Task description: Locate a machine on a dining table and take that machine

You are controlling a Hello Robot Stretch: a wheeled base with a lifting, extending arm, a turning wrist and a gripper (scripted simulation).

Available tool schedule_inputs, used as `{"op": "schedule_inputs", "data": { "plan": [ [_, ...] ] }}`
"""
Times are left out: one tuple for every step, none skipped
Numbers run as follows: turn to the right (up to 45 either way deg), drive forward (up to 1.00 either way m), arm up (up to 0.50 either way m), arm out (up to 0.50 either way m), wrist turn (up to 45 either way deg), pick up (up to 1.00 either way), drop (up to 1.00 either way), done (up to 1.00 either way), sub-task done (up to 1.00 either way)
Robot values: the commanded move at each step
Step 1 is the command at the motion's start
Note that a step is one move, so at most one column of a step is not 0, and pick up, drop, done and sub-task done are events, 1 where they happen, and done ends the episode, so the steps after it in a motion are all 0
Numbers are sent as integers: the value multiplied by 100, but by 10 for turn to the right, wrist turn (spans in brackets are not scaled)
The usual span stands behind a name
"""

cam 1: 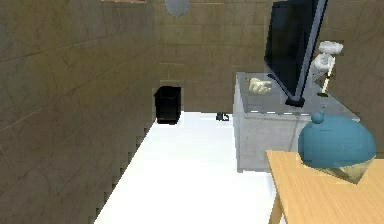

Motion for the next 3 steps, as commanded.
{"op": "schedule_inputs", "data": {
  "plan": [
    [0,0,50,0,0,0,0,0,0],
    [0,0,32,0,0,0,0,0,0],
    [0,0,0,44,0,0,0,0,0]
  ]
}}
